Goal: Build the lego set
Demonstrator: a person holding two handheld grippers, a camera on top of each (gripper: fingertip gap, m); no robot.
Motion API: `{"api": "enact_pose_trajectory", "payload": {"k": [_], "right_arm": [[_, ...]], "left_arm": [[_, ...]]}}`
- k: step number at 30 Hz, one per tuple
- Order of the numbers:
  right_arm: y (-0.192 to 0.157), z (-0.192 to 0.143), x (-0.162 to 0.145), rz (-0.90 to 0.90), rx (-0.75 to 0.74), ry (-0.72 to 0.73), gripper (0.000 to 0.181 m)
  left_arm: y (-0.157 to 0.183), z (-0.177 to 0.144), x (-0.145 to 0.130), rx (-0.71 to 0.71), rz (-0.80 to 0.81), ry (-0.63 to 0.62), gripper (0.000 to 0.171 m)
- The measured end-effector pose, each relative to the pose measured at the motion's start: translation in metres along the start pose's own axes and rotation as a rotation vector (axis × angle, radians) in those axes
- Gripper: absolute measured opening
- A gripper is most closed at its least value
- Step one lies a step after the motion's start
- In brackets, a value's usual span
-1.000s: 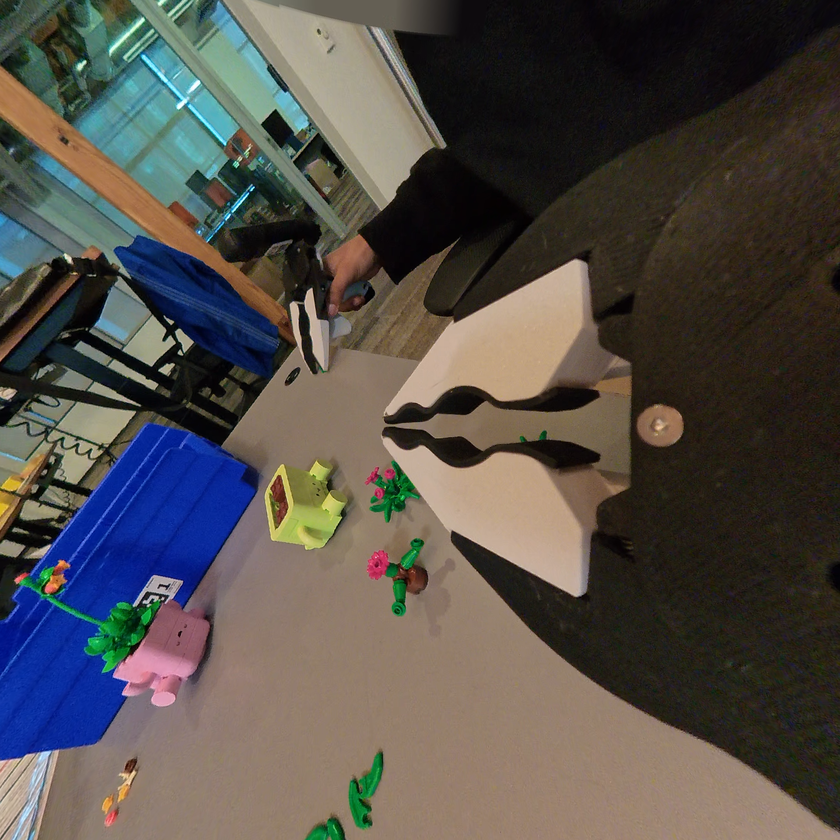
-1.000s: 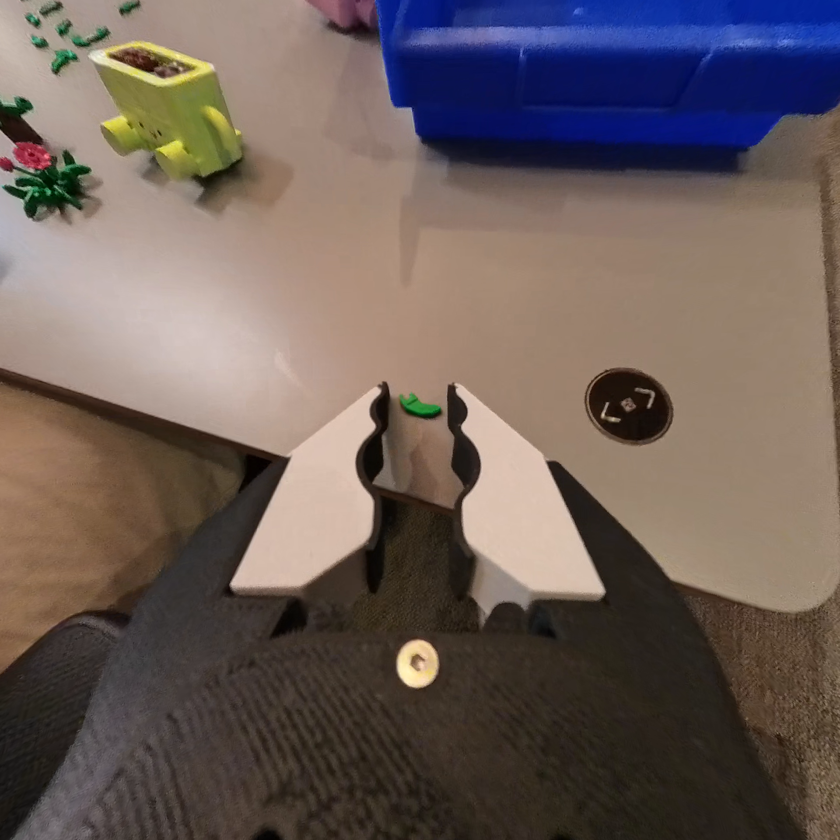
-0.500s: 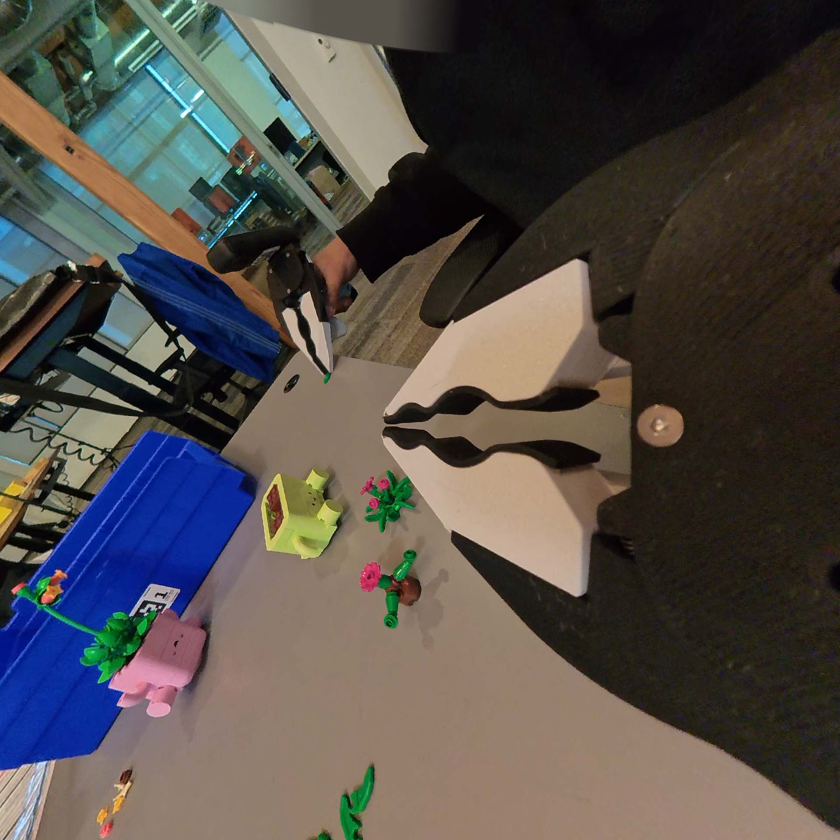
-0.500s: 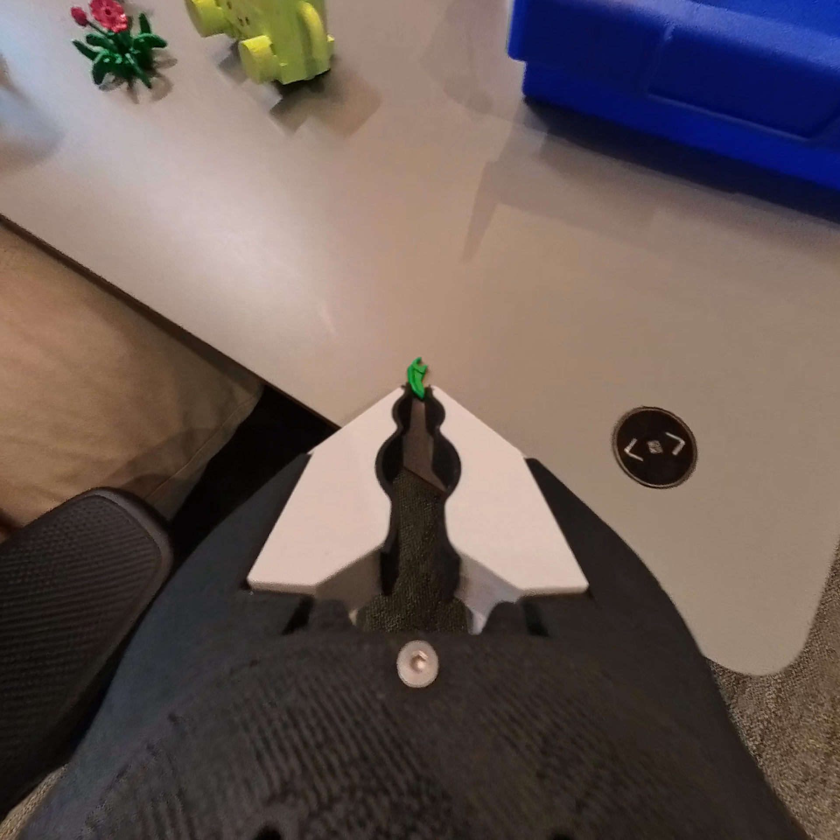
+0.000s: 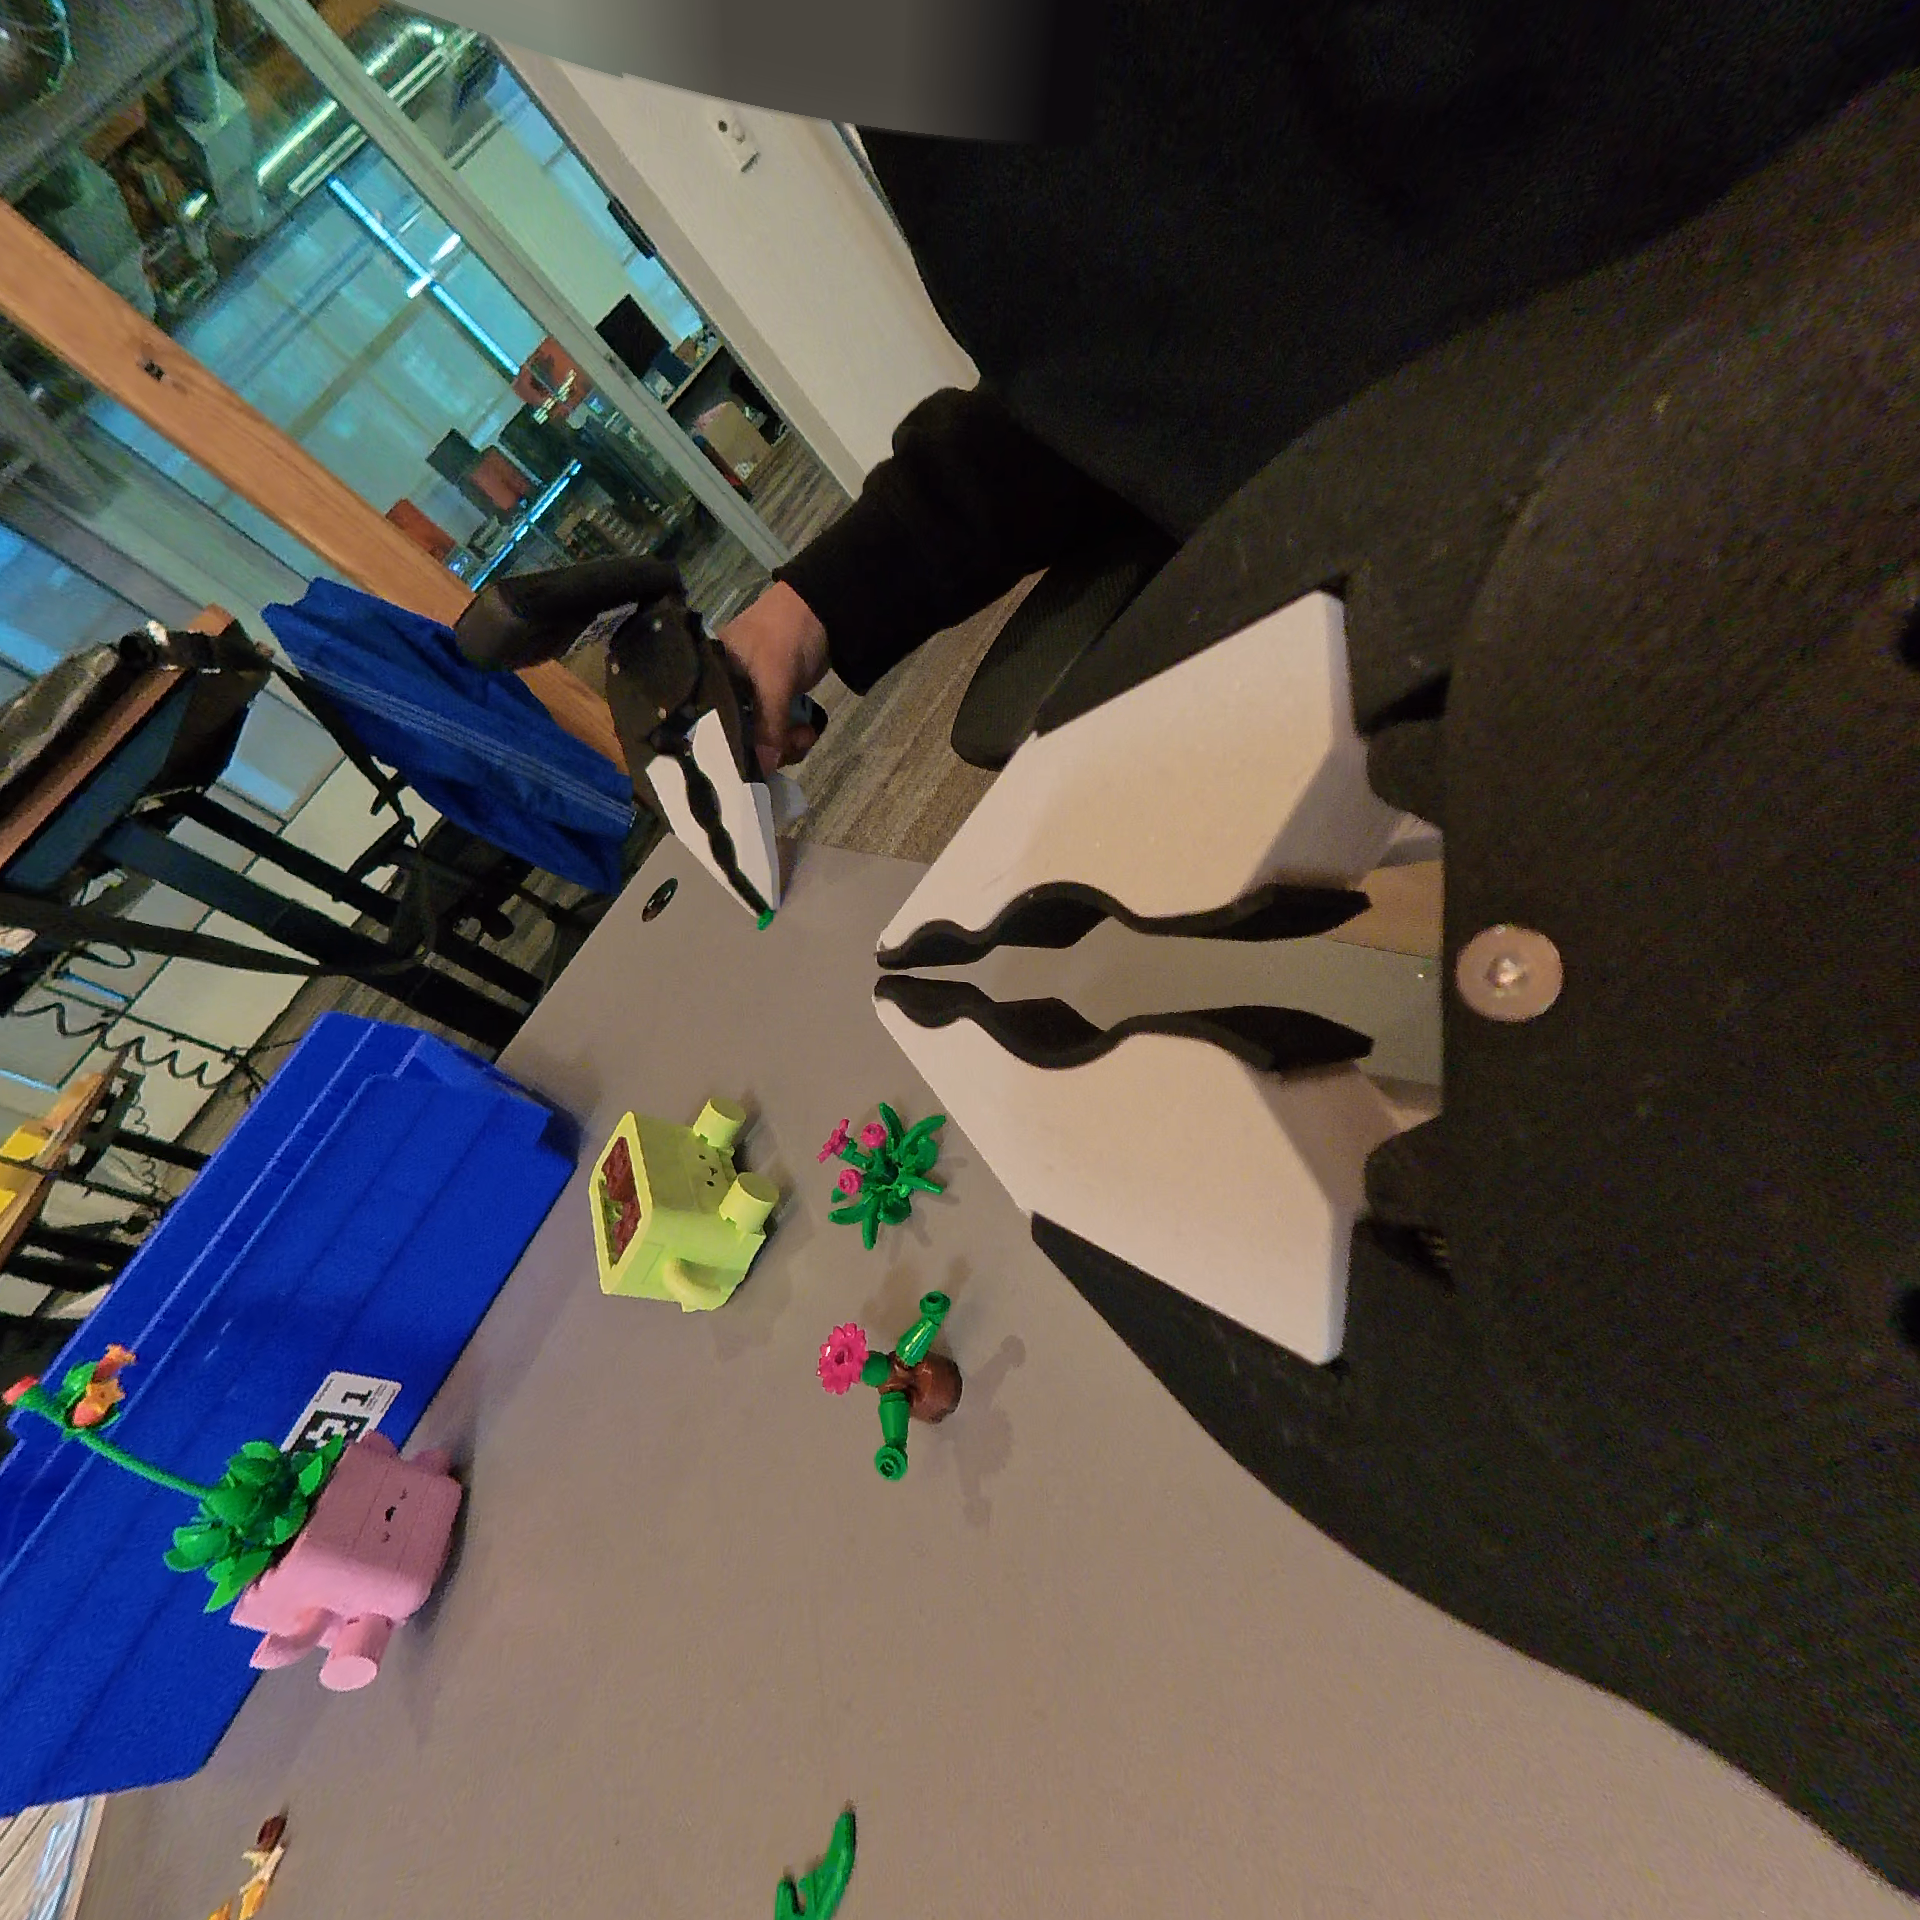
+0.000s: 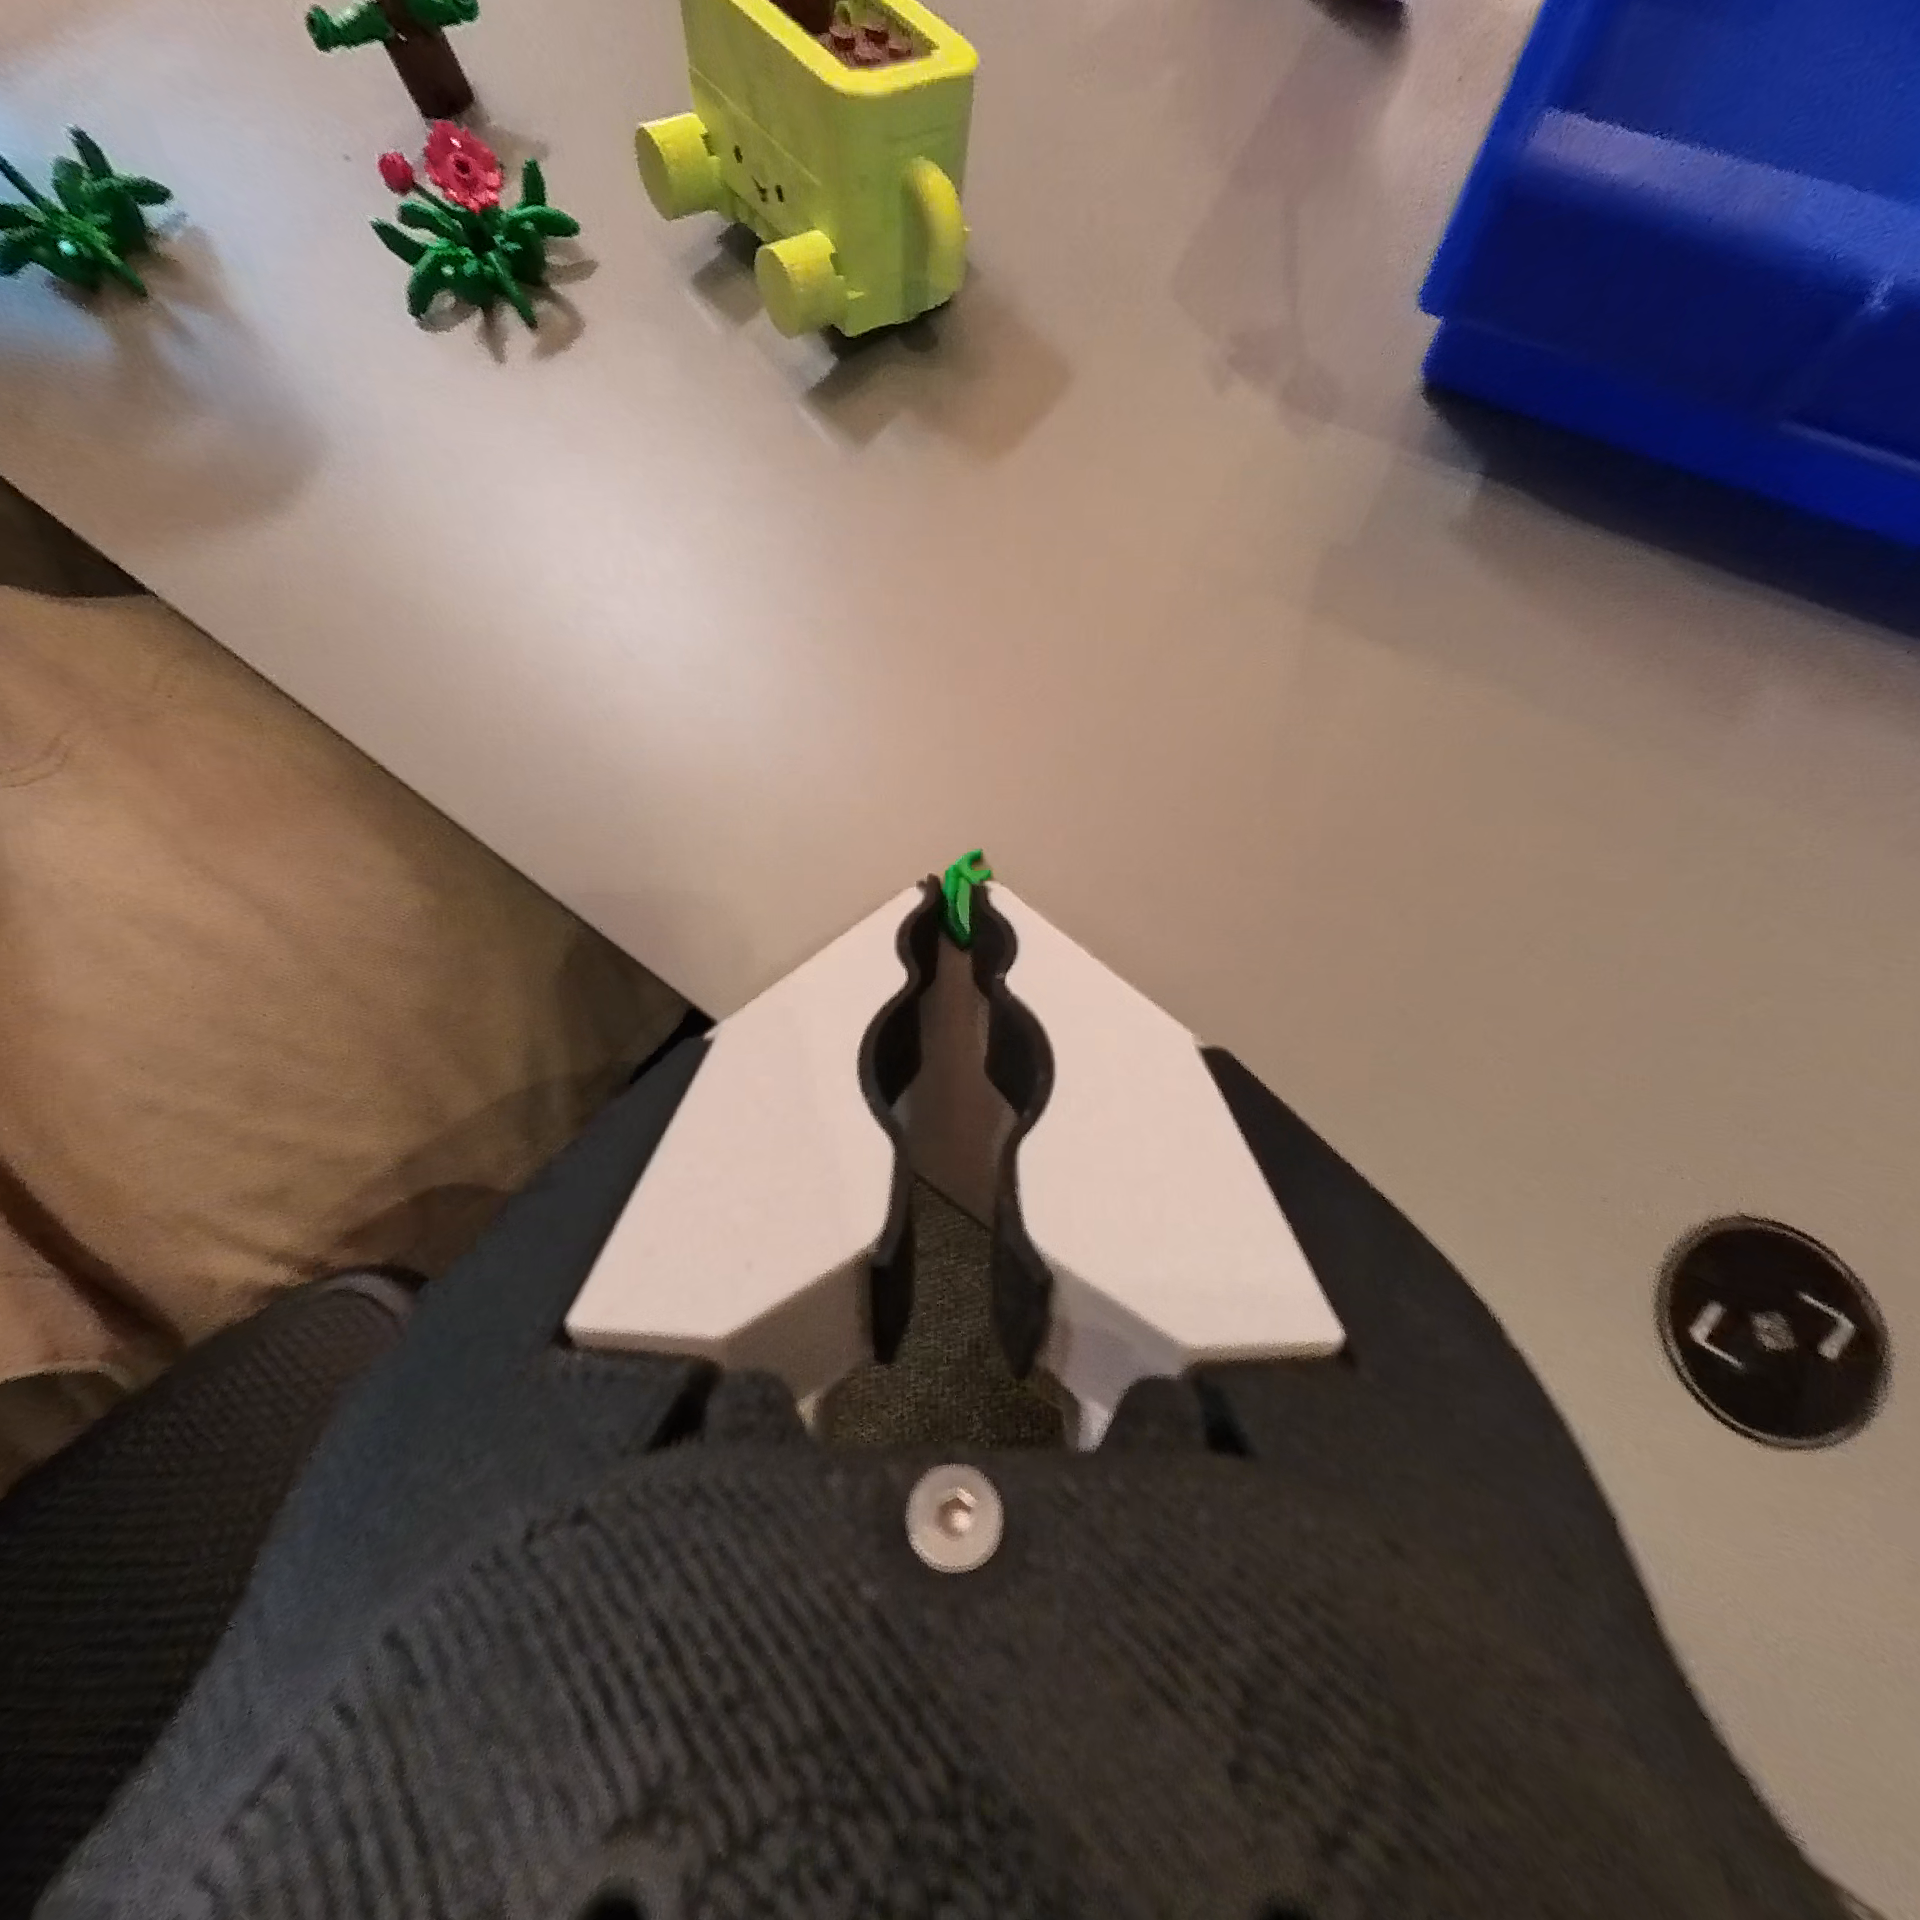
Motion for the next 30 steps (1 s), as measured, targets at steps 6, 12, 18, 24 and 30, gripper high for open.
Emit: {"api": "enact_pose_trajectory", "payload": {"k": [6,12,18,24,30], "right_arm": [[-0.048,0.031,0.042,-0.157,0.102,0.136,0.003],[-0.137,0.068,0.1,-0.521,0.2,0.261,0.003],[-0.166,0.084,0.116,-0.657,0.222,0.231,0.003],[-0.168,0.086,0.121,-0.674,0.25,0.239,0.0],[-0.165,0.094,0.122,-0.666,0.267,0.234,0.0]], "left_arm": [[0.004,0.01,-0.007,-0.005,-0.076,-0.054,0.004],[0.022,0.03,-0.023,-0.144,-0.334,-0.202,0.022],[0.02,0.025,-0.026,-0.235,-0.394,-0.209,0.006],[0.02,0.024,-0.03,-0.245,-0.38,-0.24,0.002],[0.014,0.024,-0.031,-0.225,-0.379,-0.227,0.0]]}}
Point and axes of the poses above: each gripper's, where its closed fingertips meet, z out along the fingers, x out of its top, y = z × x across the jaws, the point moved 6 cm from there along -z, back along the fingers, and after that the axes turned 11 degrees about x, right-handed, at the moved point
